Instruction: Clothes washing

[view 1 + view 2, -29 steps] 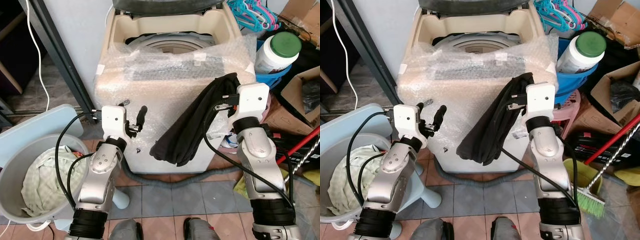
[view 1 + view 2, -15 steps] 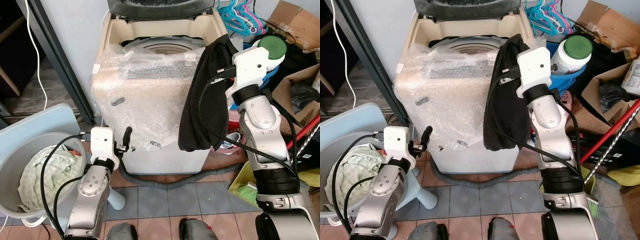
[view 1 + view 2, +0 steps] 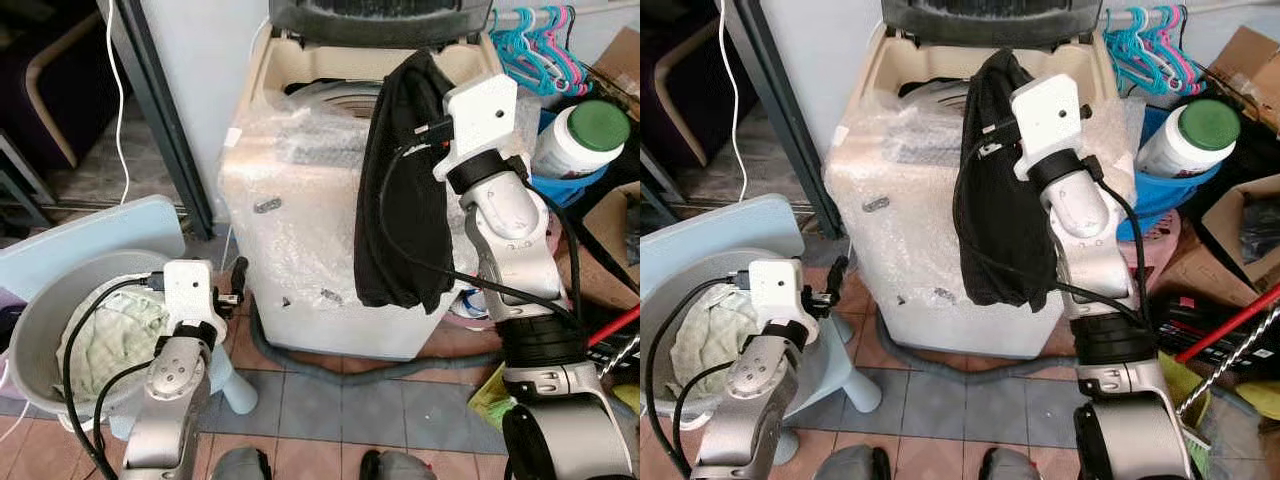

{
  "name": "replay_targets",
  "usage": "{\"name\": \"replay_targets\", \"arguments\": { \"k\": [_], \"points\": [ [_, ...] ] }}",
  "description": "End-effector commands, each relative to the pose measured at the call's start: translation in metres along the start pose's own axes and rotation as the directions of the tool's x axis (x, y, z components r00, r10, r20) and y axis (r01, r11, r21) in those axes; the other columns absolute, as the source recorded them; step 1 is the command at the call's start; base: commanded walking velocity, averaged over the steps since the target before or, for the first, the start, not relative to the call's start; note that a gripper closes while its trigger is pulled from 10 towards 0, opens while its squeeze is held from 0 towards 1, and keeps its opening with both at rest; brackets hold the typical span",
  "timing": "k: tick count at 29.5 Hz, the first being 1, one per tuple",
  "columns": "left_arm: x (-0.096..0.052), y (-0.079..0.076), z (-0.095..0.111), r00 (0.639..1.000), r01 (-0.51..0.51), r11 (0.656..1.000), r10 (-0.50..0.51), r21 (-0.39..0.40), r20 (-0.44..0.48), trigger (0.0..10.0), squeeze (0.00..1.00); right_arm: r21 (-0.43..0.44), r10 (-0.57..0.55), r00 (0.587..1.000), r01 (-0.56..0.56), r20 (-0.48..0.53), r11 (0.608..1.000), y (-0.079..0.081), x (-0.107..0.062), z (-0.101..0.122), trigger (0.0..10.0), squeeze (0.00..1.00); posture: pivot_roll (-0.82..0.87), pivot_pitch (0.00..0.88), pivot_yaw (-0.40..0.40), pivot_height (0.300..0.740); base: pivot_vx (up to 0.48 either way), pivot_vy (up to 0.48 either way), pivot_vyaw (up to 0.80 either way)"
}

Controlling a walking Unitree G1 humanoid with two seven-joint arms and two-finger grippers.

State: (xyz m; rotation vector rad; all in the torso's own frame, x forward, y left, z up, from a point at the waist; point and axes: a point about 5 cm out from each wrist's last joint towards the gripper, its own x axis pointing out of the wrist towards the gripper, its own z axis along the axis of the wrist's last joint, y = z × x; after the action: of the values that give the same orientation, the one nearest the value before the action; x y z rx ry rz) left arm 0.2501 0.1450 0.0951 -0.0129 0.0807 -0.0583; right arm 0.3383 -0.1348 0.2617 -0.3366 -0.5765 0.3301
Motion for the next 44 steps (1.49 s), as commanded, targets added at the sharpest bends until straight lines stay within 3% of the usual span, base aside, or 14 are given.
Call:
{"name": "replay_targets", "arguments": {
  "k": [1, 24, 35, 38, 39, 42, 44],
  "points": [
    [0.000, -0.002, 0.002, 1.000, 0.012, 1.000, -0.012, 0.000, 0.002, 10.0, 0.00, -0.001, -0.010, 1.000, 0.010, 0.022, 1.000, -0.003, 0.002, 0.004, 10.0, 0.00, -0.02, 0.106, 0.025, 0.740, 0.307, 0.000, 0.00],
    [-0.002, -0.008, 0.005, 0.999, 0.040, 0.999, -0.039, -0.024, 0.014, 10.0, 0.00, 0.003, 0.014, 1.000, -0.014, -0.002, 1.000, -0.001, 0.004, 0.000, 10.0, 0.00, -0.01, 0.120, 0.009, 0.740, 0.371, 0.000, 0.00],
    [-0.003, -0.006, 0.003, 1.000, -0.004, 1.000, 0.004, -0.026, -0.004, 10.0, 0.00, 0.031, 0.052, 0.998, -0.052, -0.018, 0.998, 0.002, 0.006, -0.005, 10.0, 0.00, 0.00, 0.124, 0.004, 0.740, 0.272, 0.000, 0.00],
    [-0.004, -0.005, 0.002, 1.000, -0.005, 1.000, 0.005, -0.025, -0.007, 10.0, 0.00, 0.054, 0.086, 0.996, -0.085, -0.012, 0.995, -0.003, 0.019, -0.002, 10.0, 0.00, 0.00, 0.125, 0.003, 0.740, 0.000, 0.000, 0.00],
    [-0.004, -0.006, 0.002, 1.000, -0.003, 1.000, 0.003, -0.024, -0.009, 10.0, 0.00, 0.061, 0.107, 0.994, -0.107, -0.005, 0.992, -0.012, 0.035, 0.003, 10.0, 0.00, 0.00, 0.124, 0.001, 0.740, 0.000, 0.000, 0.00],
    [-0.005, -0.006, 0.001, 1.000, 0.001, 1.000, -0.001, -0.022, -0.010, 10.0, 0.00, 0.021, 0.146, 0.989, -0.147, 0.023, 0.989, -0.023, 0.056, 0.017, 10.0, 0.00, 0.00, 0.123, -0.003, 0.740, 0.000, 0.000, 0.00],
    [-0.005, -0.006, 0.001, 1.000, 0.004, 1.000, -0.004, -0.021, -0.010, 10.0, 0.00, -0.016, 0.097, 0.993, -0.096, 0.064, 0.995, -0.049, 0.086, 0.046, 10.0, 0.00, 0.00, 0.120, -0.008, 0.740, 0.000, 0.000, 0.00]
  ]
}}
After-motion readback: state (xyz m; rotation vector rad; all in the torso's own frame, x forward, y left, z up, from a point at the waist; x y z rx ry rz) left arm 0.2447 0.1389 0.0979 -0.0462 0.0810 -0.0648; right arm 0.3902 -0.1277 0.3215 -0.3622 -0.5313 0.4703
